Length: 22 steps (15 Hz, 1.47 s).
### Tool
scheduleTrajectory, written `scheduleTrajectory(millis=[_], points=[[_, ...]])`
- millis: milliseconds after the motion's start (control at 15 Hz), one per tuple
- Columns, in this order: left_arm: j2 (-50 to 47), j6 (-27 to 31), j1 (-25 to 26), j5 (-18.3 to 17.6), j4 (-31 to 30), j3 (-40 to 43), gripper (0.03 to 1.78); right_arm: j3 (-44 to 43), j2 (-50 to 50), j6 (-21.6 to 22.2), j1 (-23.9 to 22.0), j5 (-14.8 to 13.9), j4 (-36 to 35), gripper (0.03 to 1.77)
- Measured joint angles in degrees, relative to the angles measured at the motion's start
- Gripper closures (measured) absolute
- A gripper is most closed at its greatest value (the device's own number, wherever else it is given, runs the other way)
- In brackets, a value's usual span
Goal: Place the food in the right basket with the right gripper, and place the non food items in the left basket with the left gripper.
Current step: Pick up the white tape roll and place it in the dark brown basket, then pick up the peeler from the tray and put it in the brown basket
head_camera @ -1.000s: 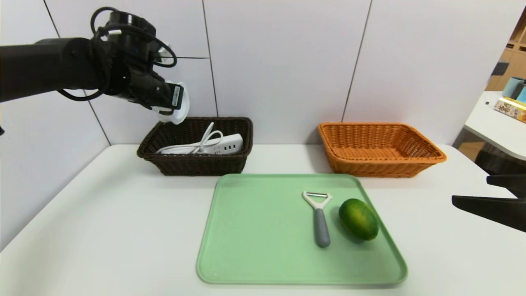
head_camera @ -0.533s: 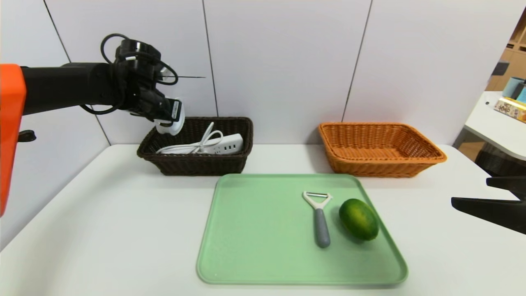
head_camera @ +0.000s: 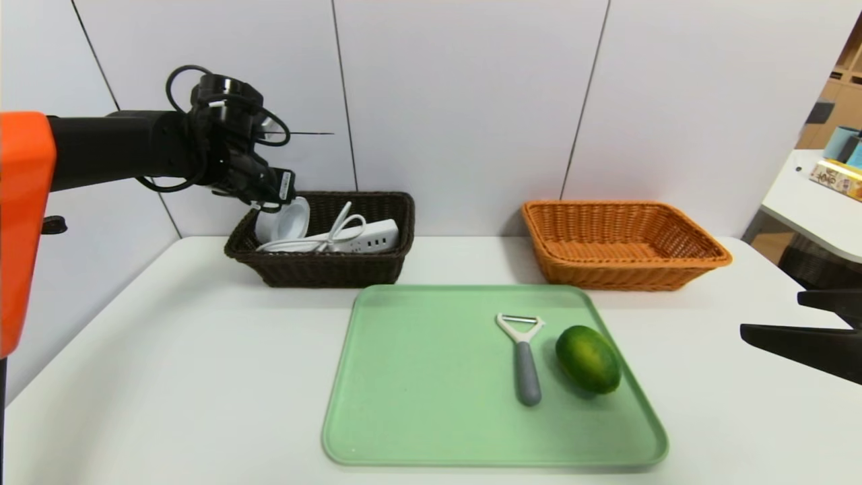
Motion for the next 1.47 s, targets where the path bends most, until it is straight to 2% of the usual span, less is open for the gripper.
scheduleTrajectory(millis=[333,467,600,800,1067,1267,1467], points=[[-3.4,-0.2,-0.8,0.0,1.2,0.0,0.40,0.0,-0.1,0.0,0.0,0.0,0.0,0.10],[-5.8,-0.5,-3.2,0.1,2.7,0.2,0.34,0.0,-0.2,0.0,0.0,0.0,0.0,0.10],[-8.0,-3.1,-7.9,0.2,6.0,0.4,0.29,0.1,-0.2,0.1,0.0,-0.1,0.0,0.10],[-10.2,-11.4,-18.0,1.3,12.7,1.1,0.23,0.1,-0.2,0.1,-0.1,-0.1,-0.1,0.10],[-10.8,-25.6,-30.9,6.9,18.8,2.6,0.18,0.1,-0.5,0.1,-0.2,-0.4,0.2,0.10],[-9.2,-33.6,-36.6,9.8,22.5,3.0,0.16,0.3,-0.5,0.1,-0.3,-0.1,-0.1,0.10],[-6.1,-39.3,-40.1,12.8,24.1,2.8,0.14,0.7,-0.4,0.1,-0.4,0.0,-0.2,0.10]])
